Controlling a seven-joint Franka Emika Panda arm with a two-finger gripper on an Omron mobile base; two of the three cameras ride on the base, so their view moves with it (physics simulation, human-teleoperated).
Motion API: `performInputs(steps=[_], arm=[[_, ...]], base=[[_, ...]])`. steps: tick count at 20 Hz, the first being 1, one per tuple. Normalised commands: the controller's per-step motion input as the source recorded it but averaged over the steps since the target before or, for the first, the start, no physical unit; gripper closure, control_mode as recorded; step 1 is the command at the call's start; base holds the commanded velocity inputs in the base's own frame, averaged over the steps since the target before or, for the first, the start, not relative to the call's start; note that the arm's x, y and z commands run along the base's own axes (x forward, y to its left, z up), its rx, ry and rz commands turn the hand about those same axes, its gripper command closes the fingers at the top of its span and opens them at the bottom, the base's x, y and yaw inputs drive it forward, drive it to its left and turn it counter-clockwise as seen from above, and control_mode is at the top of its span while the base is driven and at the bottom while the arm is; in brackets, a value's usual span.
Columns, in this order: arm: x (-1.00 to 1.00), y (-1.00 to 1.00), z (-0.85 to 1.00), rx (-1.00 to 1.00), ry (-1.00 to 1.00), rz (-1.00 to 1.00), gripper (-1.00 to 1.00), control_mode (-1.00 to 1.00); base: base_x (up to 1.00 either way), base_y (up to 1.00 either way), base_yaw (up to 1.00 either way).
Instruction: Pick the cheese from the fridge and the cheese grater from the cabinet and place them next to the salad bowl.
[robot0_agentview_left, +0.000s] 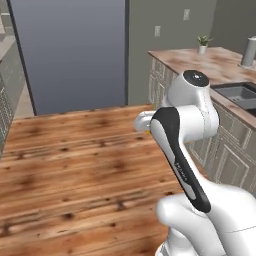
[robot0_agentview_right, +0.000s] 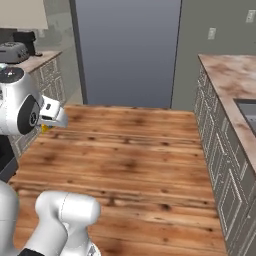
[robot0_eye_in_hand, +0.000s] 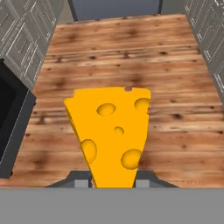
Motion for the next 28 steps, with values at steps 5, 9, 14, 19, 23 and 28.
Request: performInputs(steps=[5, 9, 14, 19, 23, 28], arm=[[0.0, 0.0, 0.0, 0.0, 0.0, 0.0, 1.0, 1.0], [0.0, 0.0, 0.0, 0.0, 0.0, 0.0, 1.0, 1.0], [0.0, 0.0, 0.0, 0.0, 0.0, 0.0, 1.0, 1.0], [0.0, 0.0, 0.0, 0.0, 0.0, 0.0, 1.0, 1.0], [0.0, 0.0, 0.0, 0.0, 0.0, 0.0, 1.0, 1.0], [0.0, 0.0, 0.0, 0.0, 0.0, 0.0, 1.0, 1.0]], base=[[0.76, 0.17, -0.11], [0.76, 0.16, -0.1], [0.77, 0.19, -0.07], [0.78, 0.23, -0.03], [0.78, 0.21, 0.0], [0.78, 0.2, 0.02]])
